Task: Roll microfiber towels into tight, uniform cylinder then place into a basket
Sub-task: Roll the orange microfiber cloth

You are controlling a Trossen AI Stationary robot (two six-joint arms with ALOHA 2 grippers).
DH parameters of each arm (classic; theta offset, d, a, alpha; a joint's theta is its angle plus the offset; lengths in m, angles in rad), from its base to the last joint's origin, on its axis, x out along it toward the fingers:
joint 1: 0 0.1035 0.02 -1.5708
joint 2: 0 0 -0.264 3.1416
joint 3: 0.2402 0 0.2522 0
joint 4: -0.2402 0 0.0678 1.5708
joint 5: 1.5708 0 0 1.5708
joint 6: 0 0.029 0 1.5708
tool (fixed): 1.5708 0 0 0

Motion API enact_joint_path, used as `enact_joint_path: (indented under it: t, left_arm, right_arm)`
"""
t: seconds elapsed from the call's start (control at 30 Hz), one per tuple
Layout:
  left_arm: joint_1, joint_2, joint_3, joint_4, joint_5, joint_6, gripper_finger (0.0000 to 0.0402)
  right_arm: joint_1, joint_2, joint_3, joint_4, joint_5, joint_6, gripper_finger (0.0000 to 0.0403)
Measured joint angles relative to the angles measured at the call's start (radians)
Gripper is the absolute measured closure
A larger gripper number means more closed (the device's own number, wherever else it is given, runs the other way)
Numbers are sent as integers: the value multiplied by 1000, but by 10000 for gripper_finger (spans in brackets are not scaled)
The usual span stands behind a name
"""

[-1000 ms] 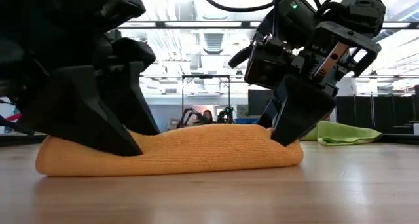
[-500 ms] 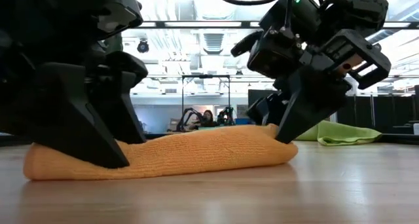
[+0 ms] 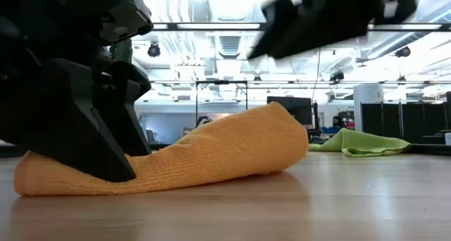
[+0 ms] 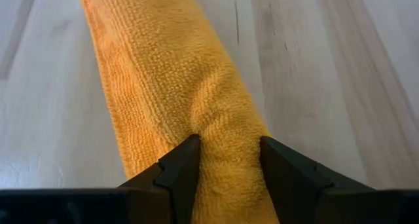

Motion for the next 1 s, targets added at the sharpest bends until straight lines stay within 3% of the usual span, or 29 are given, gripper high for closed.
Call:
enact_joint_path:
  t: [0.2,0.43,0.53,0.83,1.0]
  left_arm:
    - [0,3,-2,23,-46,-37,254]
    - [-1,3,-23,58,-68,-69,254]
    - [-1,3,-36,91,-73,-84,254]
    - [-12,3,-39,99,-73,-85,254]
    - [-19,2,-23,100,-50,-83,254]
  right_arm:
    - [75,192,188,-101,54,-5,75]
    - [77,455,403,-285,66,-60,72]
    - [76,520,490,-311,132,-106,72]
    - [68,583,559,-359,160,-131,75]
    - [29,580,538,-352,87,-115,97]
